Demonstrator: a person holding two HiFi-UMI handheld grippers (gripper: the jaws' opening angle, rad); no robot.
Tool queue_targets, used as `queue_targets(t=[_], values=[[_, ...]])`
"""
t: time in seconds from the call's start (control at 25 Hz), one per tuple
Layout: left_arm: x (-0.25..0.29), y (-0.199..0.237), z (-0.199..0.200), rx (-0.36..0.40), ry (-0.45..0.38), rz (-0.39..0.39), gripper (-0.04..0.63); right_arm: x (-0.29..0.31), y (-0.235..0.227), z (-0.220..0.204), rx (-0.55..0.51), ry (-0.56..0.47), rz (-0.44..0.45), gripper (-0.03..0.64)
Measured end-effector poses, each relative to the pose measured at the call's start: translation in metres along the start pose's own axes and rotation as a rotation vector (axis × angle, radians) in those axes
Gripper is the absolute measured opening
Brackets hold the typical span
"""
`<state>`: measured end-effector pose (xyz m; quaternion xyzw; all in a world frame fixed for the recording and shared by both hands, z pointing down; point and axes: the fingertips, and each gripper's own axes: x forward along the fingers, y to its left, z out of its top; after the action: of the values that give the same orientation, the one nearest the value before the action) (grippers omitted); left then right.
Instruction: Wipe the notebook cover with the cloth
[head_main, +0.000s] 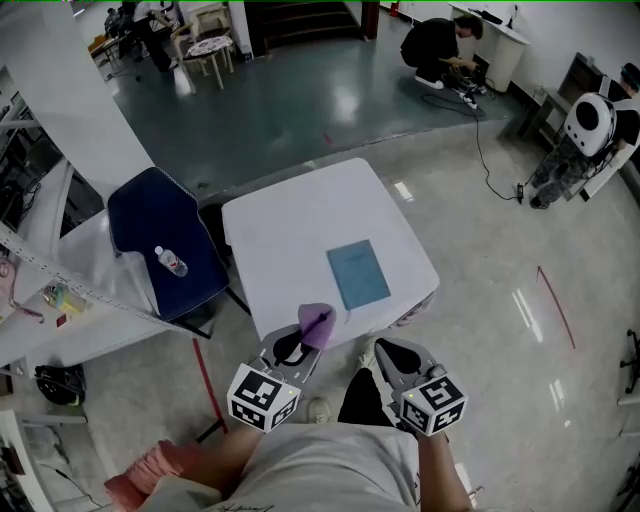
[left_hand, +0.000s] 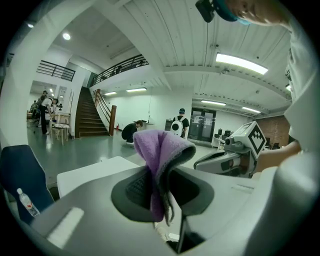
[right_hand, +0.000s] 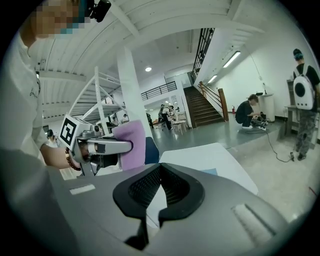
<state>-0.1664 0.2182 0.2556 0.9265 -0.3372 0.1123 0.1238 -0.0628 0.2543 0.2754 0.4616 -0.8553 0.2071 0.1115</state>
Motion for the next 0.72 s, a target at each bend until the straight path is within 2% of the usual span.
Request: queue_targets(t=[0.12, 0.28, 0.4, 0.72], values=[[0.028, 0.012, 0.004, 0.009, 0.015, 0.011, 0.077, 0.018, -0.024, 0.01, -0.001, 0.004, 0.02, 0.014], [0.071, 0.036, 0.015, -0.031, 0.021, 0.036, 0.077, 0.039, -0.066, 0.027, -0.007, 0.016, 0.04, 0.014], [0.103, 0.051, 0.032, -0.034, 0.011, 0.056, 0.077, 0.051, -0.101, 0.046, -0.02, 0.024, 0.051, 0.014], [0.176, 0.069, 0.067, -0.04, 0.001, 0.096, 0.077, 0.074, -0.18, 0.091, -0.046, 0.026, 0.086, 0.014]])
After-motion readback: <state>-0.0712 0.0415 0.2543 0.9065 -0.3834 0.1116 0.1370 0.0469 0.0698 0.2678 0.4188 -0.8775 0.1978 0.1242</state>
